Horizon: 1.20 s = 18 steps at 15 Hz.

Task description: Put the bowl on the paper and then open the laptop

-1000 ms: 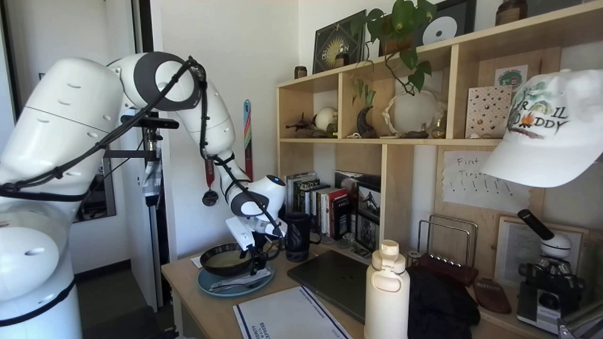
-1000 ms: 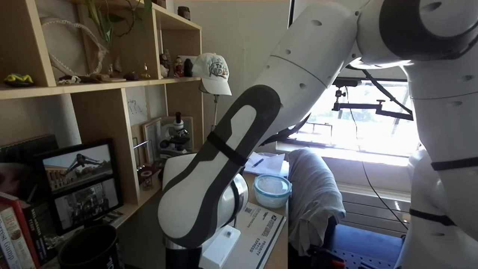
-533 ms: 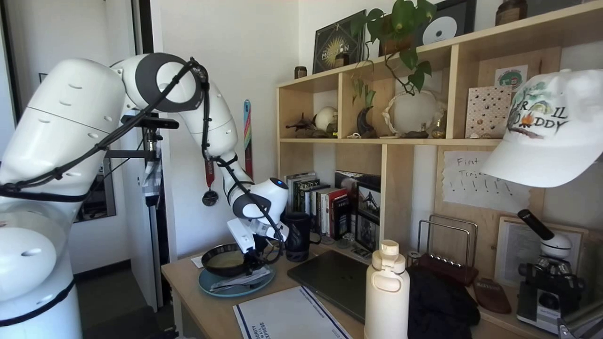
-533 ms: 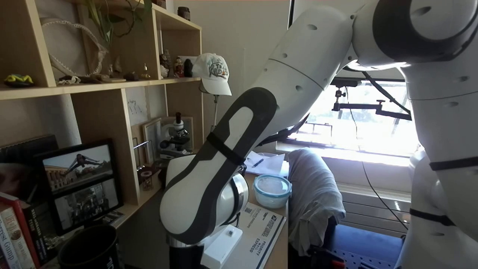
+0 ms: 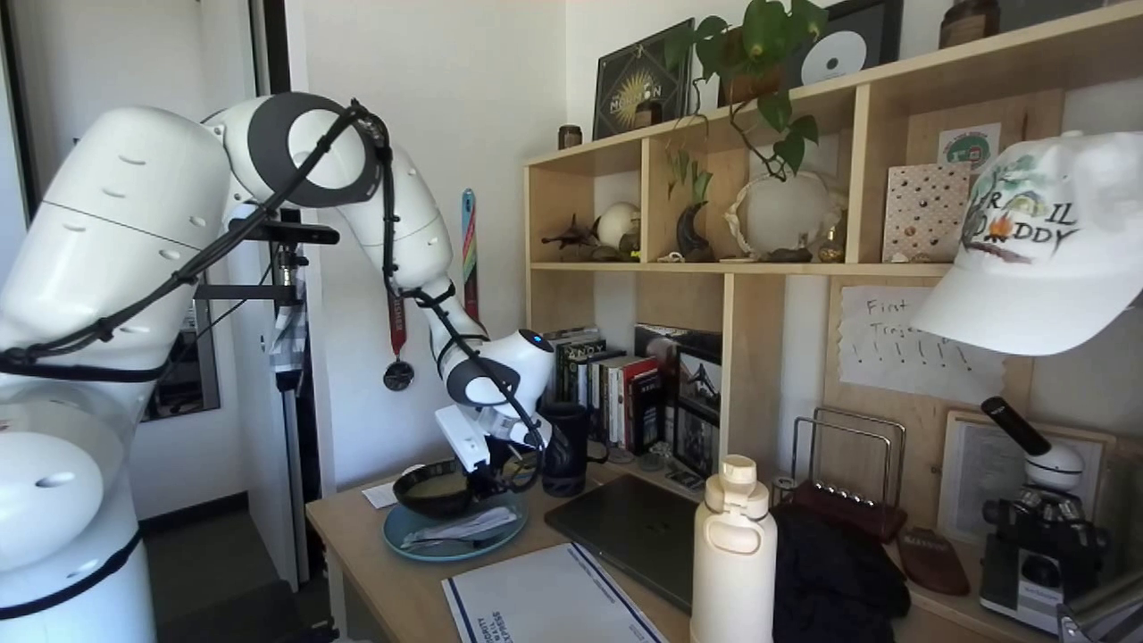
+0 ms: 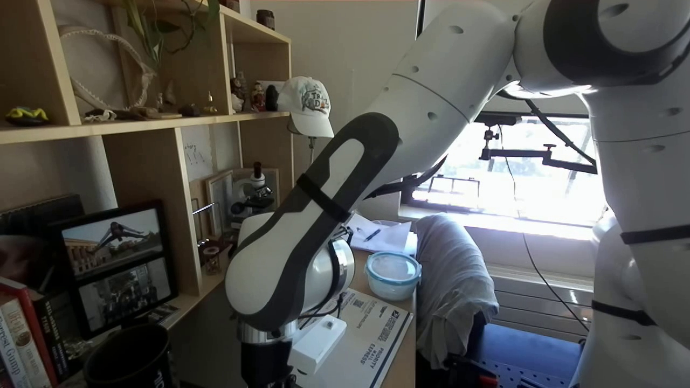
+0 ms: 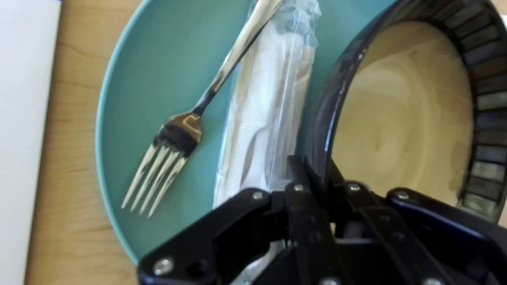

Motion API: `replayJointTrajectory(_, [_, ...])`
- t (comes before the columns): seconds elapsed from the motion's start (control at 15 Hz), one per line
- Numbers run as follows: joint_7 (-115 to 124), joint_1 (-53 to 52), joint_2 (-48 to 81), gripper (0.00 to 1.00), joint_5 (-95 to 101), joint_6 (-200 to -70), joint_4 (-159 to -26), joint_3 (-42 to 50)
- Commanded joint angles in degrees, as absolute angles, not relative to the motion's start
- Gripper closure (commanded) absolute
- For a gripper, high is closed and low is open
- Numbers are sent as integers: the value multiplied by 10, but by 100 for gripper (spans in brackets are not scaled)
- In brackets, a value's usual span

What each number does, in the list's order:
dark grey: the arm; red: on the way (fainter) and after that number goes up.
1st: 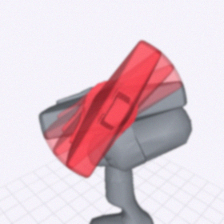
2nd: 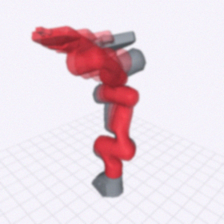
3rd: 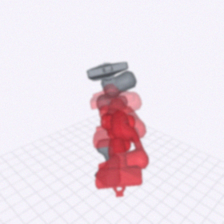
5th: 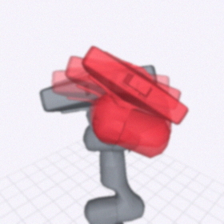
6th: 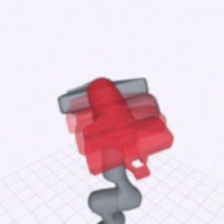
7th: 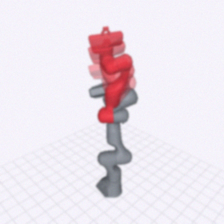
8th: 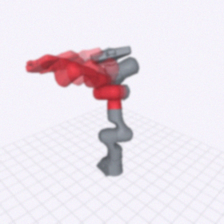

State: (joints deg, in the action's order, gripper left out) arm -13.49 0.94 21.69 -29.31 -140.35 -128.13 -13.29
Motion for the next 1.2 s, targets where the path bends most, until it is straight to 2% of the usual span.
replayJointTrajectory(0.0, [-161, 22, 181, 96, -303, -1374, -1280, -134])
replayJointTrajectory(0.53, [-169, 31, 92, 95, -313, -1364, -1321, -119])
replayJointTrajectory(1.13, [-102, 22, -109, 95, -342, -1361, -1536, -31])
